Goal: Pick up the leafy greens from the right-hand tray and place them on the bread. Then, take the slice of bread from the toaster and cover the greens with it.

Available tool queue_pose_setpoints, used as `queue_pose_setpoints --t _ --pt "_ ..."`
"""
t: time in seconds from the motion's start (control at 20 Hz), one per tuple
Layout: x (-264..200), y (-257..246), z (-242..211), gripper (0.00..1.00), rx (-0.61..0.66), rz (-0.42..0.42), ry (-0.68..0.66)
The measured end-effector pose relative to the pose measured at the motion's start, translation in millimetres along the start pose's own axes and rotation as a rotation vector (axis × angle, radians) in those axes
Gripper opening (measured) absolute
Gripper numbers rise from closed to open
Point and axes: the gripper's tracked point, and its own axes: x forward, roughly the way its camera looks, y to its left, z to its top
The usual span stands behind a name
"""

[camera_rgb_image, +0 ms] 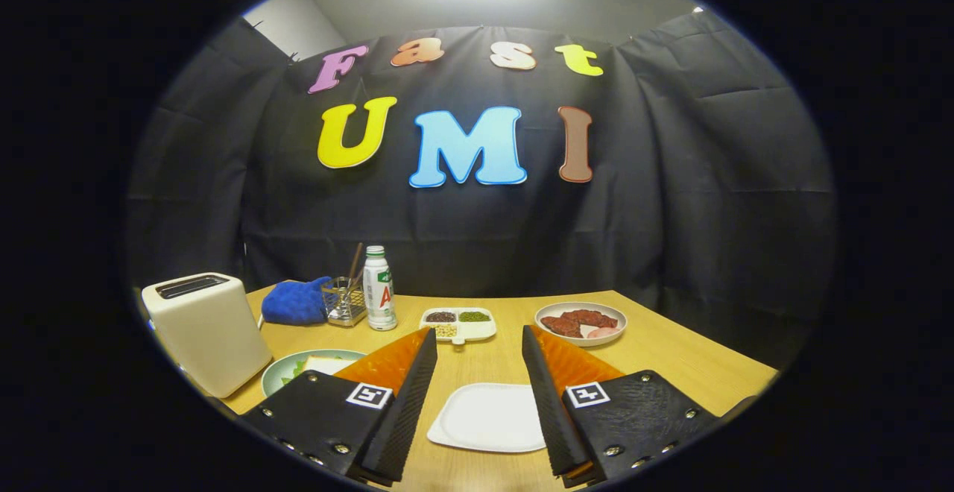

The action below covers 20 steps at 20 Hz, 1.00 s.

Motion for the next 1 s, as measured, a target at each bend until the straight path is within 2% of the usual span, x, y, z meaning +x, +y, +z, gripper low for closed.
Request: queue_pose_setpoints --t 0.2,0.5,0.8,1.0 --pt "-4.0 -38.0 4.8 0.7 0.008 0.009 0.001" --pt "-20.3 -45.9 4.7 0.71 0.031 0.237 0.028" --pt "-25.2 -89.0 5.9 0.71 0.042 0.233 0.016" --pt "-29.9 -102.2 9.8 0.71 0.089 0.326 -0.007"
